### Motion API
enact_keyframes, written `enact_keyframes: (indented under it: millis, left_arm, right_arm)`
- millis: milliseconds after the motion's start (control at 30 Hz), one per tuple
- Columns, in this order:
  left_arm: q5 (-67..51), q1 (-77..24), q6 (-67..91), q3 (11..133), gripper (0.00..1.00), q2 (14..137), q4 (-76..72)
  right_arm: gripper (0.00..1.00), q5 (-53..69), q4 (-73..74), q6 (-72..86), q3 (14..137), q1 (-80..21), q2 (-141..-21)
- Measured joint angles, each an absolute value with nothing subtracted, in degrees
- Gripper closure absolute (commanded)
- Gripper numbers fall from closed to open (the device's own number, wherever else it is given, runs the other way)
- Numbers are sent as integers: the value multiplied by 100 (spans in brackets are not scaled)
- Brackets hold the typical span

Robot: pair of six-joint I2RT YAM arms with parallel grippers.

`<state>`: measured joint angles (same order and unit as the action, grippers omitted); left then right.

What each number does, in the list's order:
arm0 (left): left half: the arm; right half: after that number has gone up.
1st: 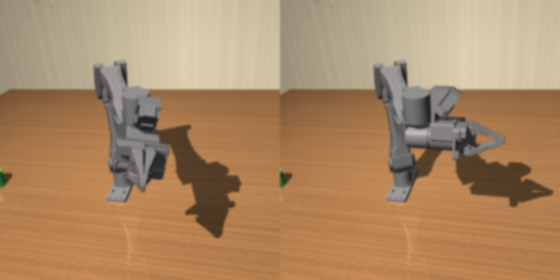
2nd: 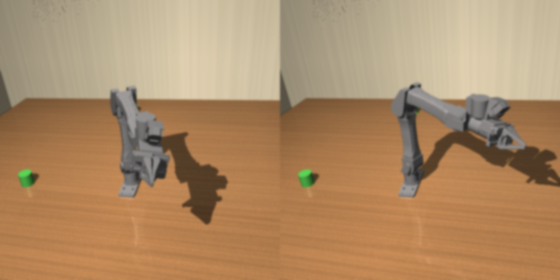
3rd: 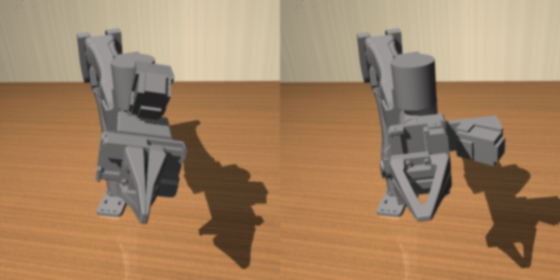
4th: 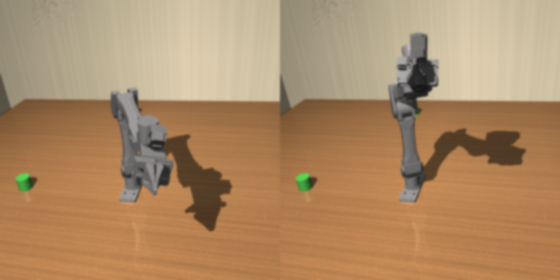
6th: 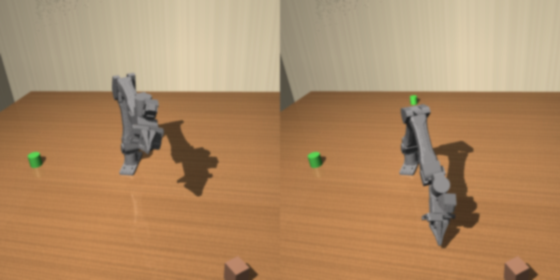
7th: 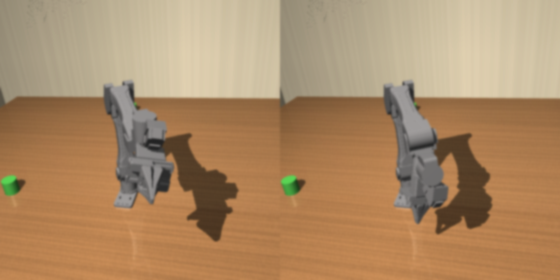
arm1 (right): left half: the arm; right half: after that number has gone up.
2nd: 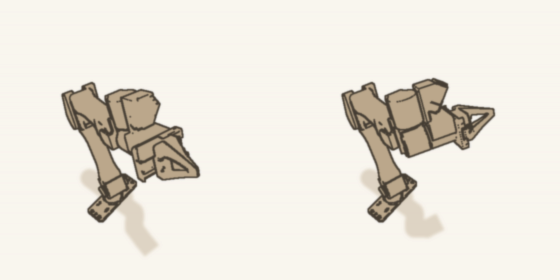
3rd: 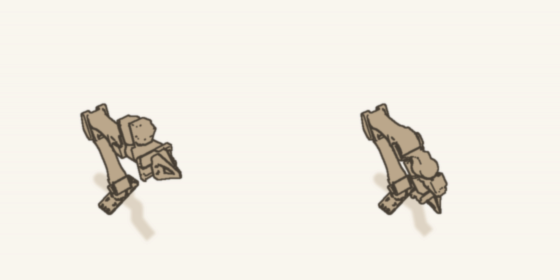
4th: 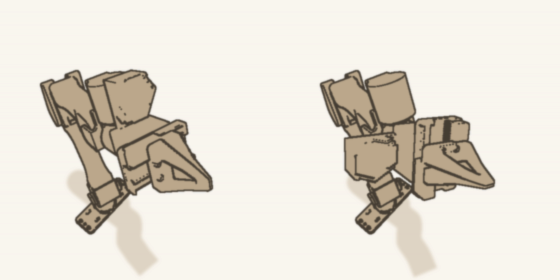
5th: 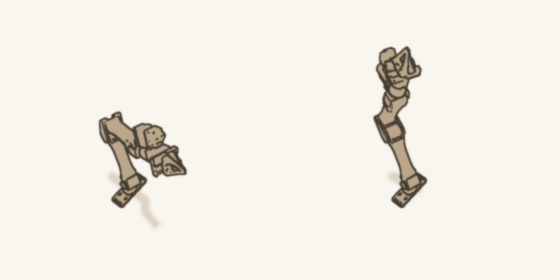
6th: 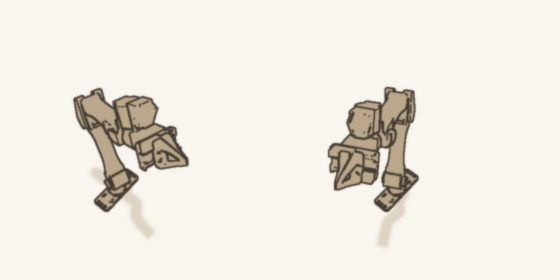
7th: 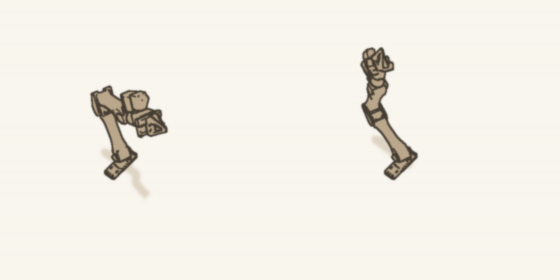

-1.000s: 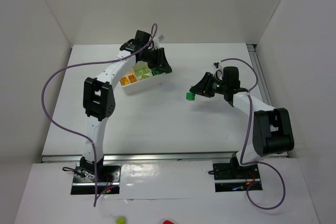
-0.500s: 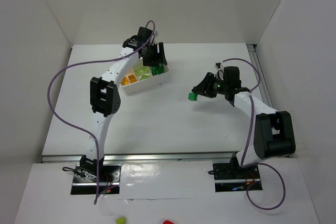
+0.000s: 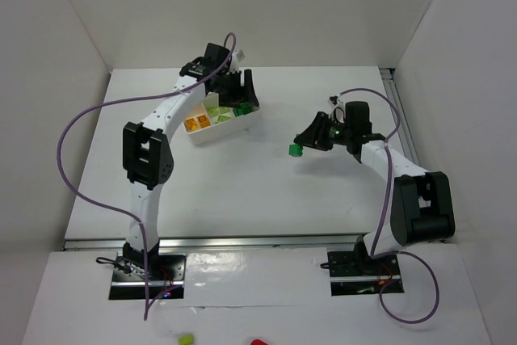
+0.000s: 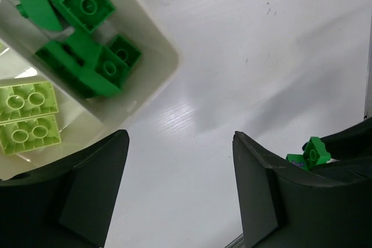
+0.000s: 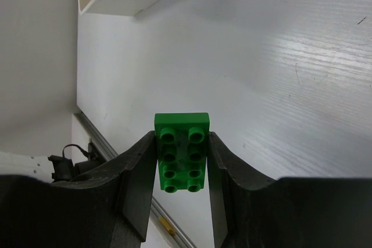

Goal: Sort the legos into containers by color

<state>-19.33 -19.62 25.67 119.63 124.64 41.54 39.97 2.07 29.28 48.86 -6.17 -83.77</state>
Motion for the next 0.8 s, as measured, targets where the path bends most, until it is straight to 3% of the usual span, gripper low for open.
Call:
enact_keyframes:
  millis: [333,433,500,667,800]
  left_arm:
    - [-1702,-2023,2561,12440,21,12698,4141]
    - [-2058,-2021,2425,12324,17,12663,4062]
    - [-2764,-2025,2318,11937,11,12503,3868]
    - [-5203,-2082,2322,10728,11,12154,3162]
    - [-6438,-2311,2749,9929,11,12088,2233]
  right_arm:
    - [90,4086,222,2862,4921,-611,-8374]
    - [90,4115,226,2862,4921,-611,-8372]
    - [90,4215,224,2860,4921,-593,-8368]
    - [90,4807,-12,2950,4921,-440,-8322]
    - [90,5317,-357,3111,4923,-405,-8294]
